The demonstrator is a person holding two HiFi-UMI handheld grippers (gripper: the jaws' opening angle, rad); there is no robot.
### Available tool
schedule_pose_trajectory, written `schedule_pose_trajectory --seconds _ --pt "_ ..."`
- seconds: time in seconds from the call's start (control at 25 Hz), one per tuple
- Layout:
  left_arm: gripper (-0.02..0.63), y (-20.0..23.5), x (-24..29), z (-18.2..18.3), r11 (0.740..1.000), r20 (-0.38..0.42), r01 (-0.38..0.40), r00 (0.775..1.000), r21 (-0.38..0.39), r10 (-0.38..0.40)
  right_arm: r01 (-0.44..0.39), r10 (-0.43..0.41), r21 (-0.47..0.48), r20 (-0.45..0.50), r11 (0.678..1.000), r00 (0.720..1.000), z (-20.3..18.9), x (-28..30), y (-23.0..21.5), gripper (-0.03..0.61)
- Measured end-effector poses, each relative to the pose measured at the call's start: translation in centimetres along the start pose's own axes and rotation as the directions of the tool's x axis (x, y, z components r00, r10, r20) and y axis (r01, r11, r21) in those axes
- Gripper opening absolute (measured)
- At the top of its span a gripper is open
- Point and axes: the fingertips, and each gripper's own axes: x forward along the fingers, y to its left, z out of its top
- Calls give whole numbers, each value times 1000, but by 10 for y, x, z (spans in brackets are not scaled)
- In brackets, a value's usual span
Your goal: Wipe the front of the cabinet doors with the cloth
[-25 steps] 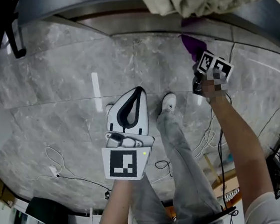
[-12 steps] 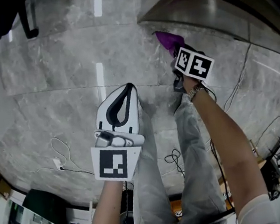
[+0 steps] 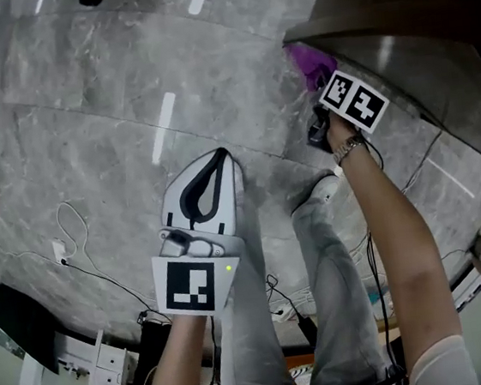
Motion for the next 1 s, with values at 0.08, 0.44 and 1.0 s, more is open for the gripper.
schedule_pose_trajectory --seconds 0.08,0.44,1.0 --pt "6 5 -6 -10 999 14 -47 999 -17 47 0 0 3 14 1000 1000 6 6 -5 118" --pt "6 -61 22 -28 988 112 -144 982 -54 150 -20 20 -28 24 999 1000 28 21 -81 118" --pt "6 -193 74 -53 1000 28 -21 999 21 21 147 -148 23 32 989 988 30 -19 -307 118"
